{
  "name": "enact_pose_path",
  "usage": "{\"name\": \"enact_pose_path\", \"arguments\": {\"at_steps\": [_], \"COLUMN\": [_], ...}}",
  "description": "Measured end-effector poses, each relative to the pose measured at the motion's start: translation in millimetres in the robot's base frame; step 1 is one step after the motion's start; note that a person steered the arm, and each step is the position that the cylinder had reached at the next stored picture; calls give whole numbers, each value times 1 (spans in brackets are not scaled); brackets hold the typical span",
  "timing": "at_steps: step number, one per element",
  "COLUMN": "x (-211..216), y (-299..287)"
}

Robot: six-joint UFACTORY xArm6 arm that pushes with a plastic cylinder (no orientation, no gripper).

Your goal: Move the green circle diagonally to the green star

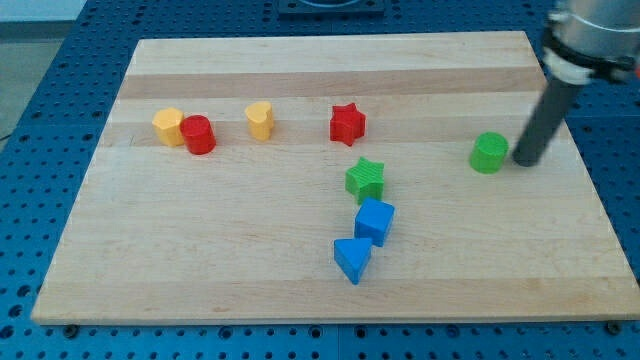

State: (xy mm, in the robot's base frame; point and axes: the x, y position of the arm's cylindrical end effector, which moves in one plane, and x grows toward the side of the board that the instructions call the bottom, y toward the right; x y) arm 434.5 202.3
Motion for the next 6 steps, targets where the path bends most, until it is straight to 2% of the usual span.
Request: {"name": "enact_pose_path", "arguments": {"at_steps": [2,3,6], "x": [4,1,2], "y": [-240,-260,-259]}}
